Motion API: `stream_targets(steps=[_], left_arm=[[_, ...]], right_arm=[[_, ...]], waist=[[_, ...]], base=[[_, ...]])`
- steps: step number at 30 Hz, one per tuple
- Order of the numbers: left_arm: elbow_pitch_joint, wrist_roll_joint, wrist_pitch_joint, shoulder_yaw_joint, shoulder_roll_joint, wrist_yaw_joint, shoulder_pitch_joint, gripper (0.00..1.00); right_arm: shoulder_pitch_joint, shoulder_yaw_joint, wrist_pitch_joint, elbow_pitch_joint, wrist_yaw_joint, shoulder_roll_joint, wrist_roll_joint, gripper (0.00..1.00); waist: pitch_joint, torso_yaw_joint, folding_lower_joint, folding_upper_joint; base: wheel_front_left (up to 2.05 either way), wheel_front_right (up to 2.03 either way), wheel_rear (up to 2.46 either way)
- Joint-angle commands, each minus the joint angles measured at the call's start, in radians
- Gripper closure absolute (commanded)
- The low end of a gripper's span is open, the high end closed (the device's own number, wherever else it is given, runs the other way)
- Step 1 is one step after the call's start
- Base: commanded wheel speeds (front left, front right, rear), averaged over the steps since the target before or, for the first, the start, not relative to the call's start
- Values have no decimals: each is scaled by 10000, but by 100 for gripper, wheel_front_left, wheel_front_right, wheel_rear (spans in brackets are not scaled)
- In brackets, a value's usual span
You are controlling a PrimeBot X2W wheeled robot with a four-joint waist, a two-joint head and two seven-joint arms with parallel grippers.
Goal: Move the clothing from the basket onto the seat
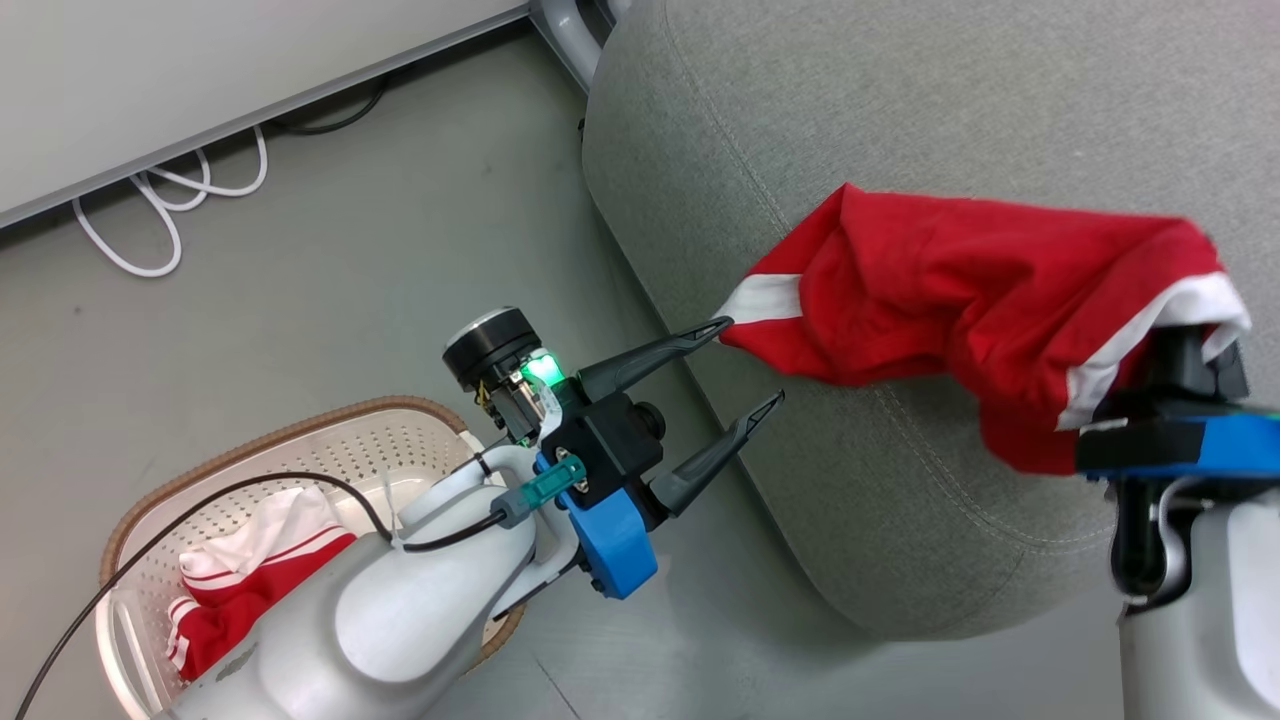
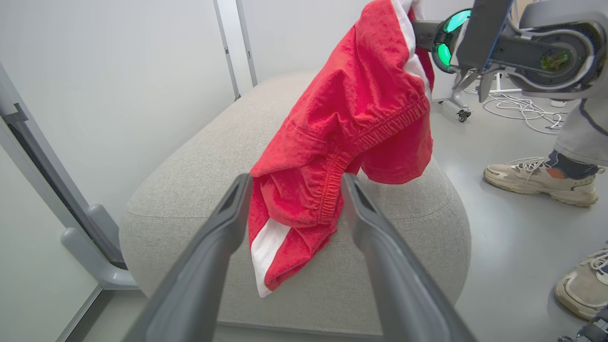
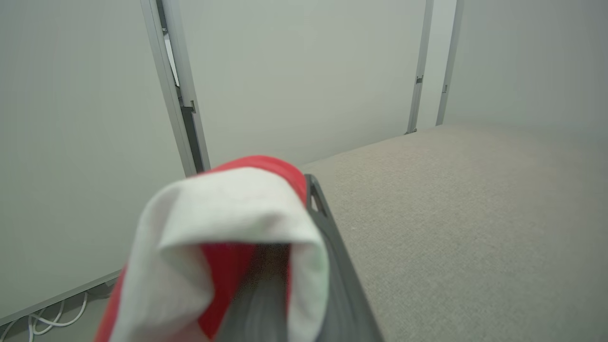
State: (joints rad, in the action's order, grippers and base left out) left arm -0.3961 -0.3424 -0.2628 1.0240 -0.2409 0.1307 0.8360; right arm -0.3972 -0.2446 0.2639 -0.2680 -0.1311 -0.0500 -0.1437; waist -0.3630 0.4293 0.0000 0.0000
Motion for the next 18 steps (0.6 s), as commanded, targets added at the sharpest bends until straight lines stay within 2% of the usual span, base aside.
stream_targets(steps=[1,9,18], left_arm=[[55,-14,-31,-68,-70,-5,60,0],[326,191,-29,-248,-406,-42,287,0],[956,487,290,-412,-1184,-100,975,0]], right_arm=[[-349,-41,9,154,7,-8,-12,100],[-2298,-279,9,838,7,-100,377,100],[-5093,-1309,9,1207,7,-1417,395,100]], waist=[[-62,-39,0,0],[-925,-161,0,0],[-2669,-353,0,0]], base=[[0,0,0],[0,0,0],[0,0,0]])
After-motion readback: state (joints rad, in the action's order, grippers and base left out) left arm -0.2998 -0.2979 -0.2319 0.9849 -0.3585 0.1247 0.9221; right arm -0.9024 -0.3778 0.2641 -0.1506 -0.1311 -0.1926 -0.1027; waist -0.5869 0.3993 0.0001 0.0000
